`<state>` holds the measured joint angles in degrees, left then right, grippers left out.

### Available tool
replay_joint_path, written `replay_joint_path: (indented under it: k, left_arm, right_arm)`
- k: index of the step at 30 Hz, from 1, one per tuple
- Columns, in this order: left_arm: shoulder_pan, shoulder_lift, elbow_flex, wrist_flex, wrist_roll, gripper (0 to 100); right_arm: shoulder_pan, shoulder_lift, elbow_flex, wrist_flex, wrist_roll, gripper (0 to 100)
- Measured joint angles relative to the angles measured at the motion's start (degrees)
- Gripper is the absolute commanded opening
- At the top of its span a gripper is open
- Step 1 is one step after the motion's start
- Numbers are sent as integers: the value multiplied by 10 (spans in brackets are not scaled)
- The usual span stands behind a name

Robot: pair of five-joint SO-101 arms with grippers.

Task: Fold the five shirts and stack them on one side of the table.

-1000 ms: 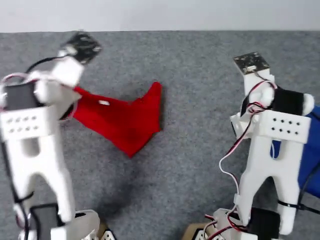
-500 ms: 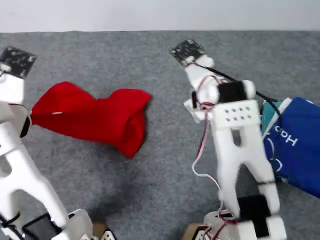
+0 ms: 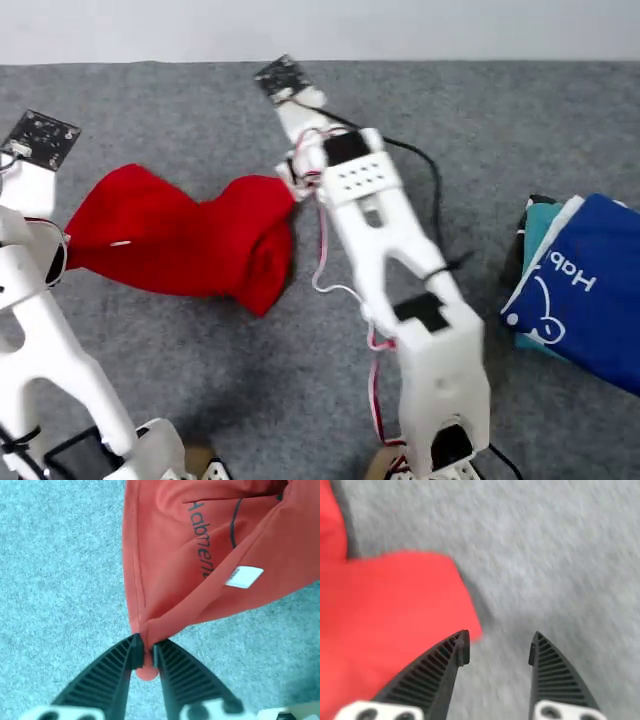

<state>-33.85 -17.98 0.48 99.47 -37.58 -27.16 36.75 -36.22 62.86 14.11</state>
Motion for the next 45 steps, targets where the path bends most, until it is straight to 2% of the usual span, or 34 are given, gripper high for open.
replay_joint_path:
  k: [10, 12, 14, 15, 16, 22, 27, 38, 45]
  left_arm:
    - [27, 0, 0, 0, 0, 5]
    - [30, 0, 0, 0, 0, 5]
    - [31, 0, 0, 0, 0, 5]
    - [31, 0, 0, 0, 0, 5]
    - [31, 0, 0, 0, 0, 5]
    - [31, 0, 0, 0, 0, 5]
    - [31, 0, 0, 0, 0, 5]
    - [31, 0, 0, 0, 0, 5]
    - [31, -29, 0, 0, 0, 5]
  right_arm:
    - [-49, 308, -322, -3, 0, 189]
    - [-50, 351, -365, 20, 8, 125]
    - [-51, 377, -402, 46, 27, 16]
    - [-51, 383, -420, 56, 37, 2]
    - [-51, 386, -437, 69, 51, 24]
    - [-49, 387, -550, 130, 109, 10]
    - [-30, 358, -568, 165, 135, 10]
    - [-25, 215, -569, 367, 142, 10]
    - [-3, 135, -569, 378, 143, 9]
